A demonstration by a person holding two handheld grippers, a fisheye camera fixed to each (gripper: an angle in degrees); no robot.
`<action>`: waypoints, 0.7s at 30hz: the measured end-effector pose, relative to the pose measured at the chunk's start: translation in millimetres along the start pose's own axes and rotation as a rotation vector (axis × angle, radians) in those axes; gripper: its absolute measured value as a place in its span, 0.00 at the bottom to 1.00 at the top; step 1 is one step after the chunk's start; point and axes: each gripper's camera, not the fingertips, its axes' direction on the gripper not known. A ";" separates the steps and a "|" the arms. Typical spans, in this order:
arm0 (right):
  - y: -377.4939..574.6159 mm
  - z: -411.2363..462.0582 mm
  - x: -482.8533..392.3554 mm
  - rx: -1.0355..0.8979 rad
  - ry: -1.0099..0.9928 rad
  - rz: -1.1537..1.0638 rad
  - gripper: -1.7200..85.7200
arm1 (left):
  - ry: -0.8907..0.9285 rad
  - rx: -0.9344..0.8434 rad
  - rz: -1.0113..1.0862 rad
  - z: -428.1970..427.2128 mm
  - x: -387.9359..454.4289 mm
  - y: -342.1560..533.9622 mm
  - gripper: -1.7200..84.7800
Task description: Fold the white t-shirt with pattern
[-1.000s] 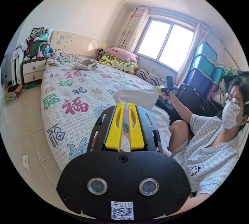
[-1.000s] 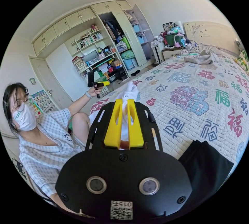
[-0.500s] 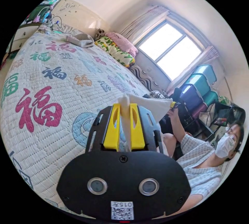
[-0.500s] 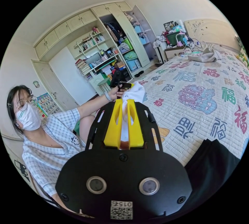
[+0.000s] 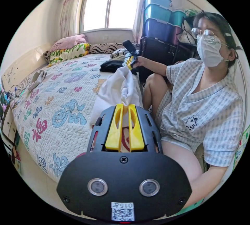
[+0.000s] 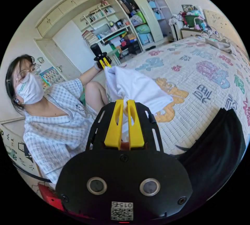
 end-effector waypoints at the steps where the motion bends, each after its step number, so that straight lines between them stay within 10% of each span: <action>1: 1.7 9.0 0.2 -0.043 0.010 0.011 0.06 | -0.008 -0.023 0.001 5.8 6.6 0.6 0.04; 21: 22.4 122.5 -83.7 -0.182 0.619 -0.159 0.06 | -0.376 -0.293 -0.067 70.5 124.7 -68.0 0.06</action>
